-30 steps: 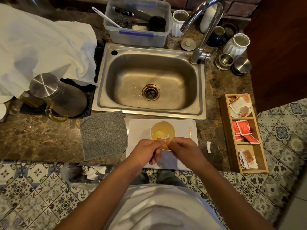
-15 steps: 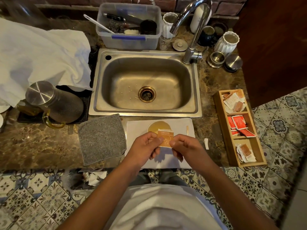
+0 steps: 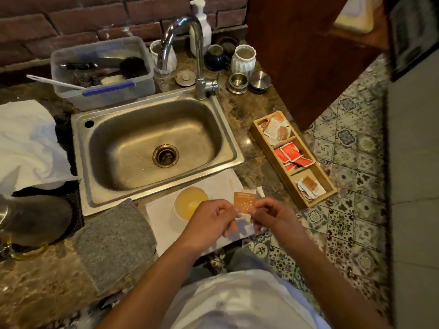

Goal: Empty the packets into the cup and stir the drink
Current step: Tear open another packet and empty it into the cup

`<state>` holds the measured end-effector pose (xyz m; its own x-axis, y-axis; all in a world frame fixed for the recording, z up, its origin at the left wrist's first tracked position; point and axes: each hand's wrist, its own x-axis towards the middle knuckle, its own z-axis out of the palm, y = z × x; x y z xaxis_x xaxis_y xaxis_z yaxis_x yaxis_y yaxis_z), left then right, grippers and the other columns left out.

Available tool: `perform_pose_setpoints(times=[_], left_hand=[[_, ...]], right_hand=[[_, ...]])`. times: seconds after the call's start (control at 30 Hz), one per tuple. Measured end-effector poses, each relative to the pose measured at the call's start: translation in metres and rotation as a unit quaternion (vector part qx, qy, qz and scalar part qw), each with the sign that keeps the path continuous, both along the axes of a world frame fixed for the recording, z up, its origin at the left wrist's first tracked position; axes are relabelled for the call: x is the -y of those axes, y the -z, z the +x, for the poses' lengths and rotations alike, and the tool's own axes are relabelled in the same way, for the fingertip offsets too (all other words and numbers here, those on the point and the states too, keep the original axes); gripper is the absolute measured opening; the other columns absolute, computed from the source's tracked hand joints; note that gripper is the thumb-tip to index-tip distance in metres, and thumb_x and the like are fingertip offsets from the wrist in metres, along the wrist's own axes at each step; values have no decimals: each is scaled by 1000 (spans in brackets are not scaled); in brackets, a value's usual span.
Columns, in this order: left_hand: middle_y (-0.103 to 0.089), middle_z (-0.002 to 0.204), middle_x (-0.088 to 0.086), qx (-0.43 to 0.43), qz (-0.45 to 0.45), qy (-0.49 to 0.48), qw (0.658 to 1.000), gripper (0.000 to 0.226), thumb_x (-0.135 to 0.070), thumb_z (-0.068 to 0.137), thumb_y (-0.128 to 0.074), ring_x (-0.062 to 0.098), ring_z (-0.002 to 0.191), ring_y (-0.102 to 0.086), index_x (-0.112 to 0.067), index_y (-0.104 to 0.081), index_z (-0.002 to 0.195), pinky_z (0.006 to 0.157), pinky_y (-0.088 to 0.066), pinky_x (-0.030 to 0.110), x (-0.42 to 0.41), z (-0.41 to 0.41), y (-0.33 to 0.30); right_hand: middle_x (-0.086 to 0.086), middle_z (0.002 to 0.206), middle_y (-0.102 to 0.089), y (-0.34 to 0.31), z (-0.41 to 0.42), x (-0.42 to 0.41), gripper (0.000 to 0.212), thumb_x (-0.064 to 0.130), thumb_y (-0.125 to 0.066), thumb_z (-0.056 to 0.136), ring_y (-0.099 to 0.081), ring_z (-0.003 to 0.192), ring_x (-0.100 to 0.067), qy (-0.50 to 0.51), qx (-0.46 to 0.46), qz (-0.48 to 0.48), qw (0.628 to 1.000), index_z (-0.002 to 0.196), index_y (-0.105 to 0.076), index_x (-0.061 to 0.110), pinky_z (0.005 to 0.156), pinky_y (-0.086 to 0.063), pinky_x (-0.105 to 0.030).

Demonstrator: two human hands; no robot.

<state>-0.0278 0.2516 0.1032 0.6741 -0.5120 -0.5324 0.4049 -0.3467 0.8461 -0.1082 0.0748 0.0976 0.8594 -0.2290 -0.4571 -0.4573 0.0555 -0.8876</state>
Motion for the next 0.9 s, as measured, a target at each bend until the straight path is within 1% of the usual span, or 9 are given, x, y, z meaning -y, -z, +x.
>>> perform_pose_setpoints(times=[0.1, 0.2, 0.3, 0.37, 0.43, 0.53, 0.6, 0.73, 0.9], left_hand=[[-70, 61, 1, -1, 14, 24, 1000, 24, -22, 98, -63, 18, 57, -54, -6, -70, 81, 58, -46, 30, 22, 0, 9], [-70, 61, 1, -9, 46, 37, 998, 20, -20, 95, -62, 17, 55, -55, -12, -70, 79, 55, -46, 34, 46, 1, 25], [-74, 66, 7, -15, 96, 66, 993, 18, -17, 87, -57, 20, 54, -59, -17, -71, 75, 56, -50, 36, 67, 0, 45], [-74, 67, 7, -9, 129, 80, 988, 18, -15, 88, -56, 21, 54, -62, -17, -71, 77, 59, -53, 34, 80, -1, 57], [-75, 67, 6, -1, 154, 84, 984, 19, -16, 91, -56, 21, 56, -65, -13, -71, 80, 63, -56, 34, 91, 0, 65], [-75, 67, 2, 5, 202, 93, 975, 23, -22, 92, -59, 17, 58, -68, -12, -73, 78, 70, -57, 32, 106, 5, 81], [-75, 67, 1, 32, 242, 114, 963, 24, -23, 89, -60, 16, 58, -67, -14, -74, 73, 72, -59, 34, 115, 9, 92], [-75, 68, 4, 56, 282, 131, 949, 27, -28, 89, -63, 23, 63, -71, -11, -74, 71, 69, -61, 43, 125, 13, 110], [-73, 66, -1, 86, 309, 140, 937, 29, -32, 92, -61, 19, 60, -69, -17, -73, 70, 68, -61, 40, 133, 15, 122]], right_hand=[[-16, 73, -66, 12, -13, 14, 11, 0, -64, 95, -58, 63, -22, 23, -23, -24, 999, 86, -70, 3, 62, -53, -31], [-21, 71, -65, 29, -18, 34, 15, 9, -64, 97, -58, 60, -22, 18, -60, -40, 997, 85, -69, 2, 61, -52, -35], [-6, 62, -66, 47, -16, 53, 29, 23, -63, 100, -58, 52, -10, -45, -108, -102, 988, 79, -68, 3, 57, -50, -26], [3, 58, -65, 58, -13, 62, 31, 28, -63, 100, -57, 49, -2, -88, -125, -155, 976, 75, -69, 10, 56, -47, -22], [5, 57, -64, 68, -10, 72, 30, 29, -61, 101, -56, 50, 0, -106, -134, -189, 967, 75, -68, 15, 57, -47, -21], [6, 64, -68, 80, -4, 87, 27, 28, -57, 103, -60, 56, -4, -115, -158, -189, 962, 80, -68, 18, 57, -47, -19], [4, 66, -70, 89, 1, 94, 27, 27, -57, 103, -60, 54, -5, -124, -176, -173, 961, 78, -67, 21, 56, -47, -21], [5, 66, -70, 105, 10, 103, 30, 28, -57, 101, -65, 58, -9, -156, -200, -214, 943, 74, -68, 21, 59, -52, -28], [-5, 76, -73, 112, 18, 106, 28, 27, -51, 98, -70, 72, -23, -174, -215, -247, 929, 81, -69, 14, 68, -58, -42]])
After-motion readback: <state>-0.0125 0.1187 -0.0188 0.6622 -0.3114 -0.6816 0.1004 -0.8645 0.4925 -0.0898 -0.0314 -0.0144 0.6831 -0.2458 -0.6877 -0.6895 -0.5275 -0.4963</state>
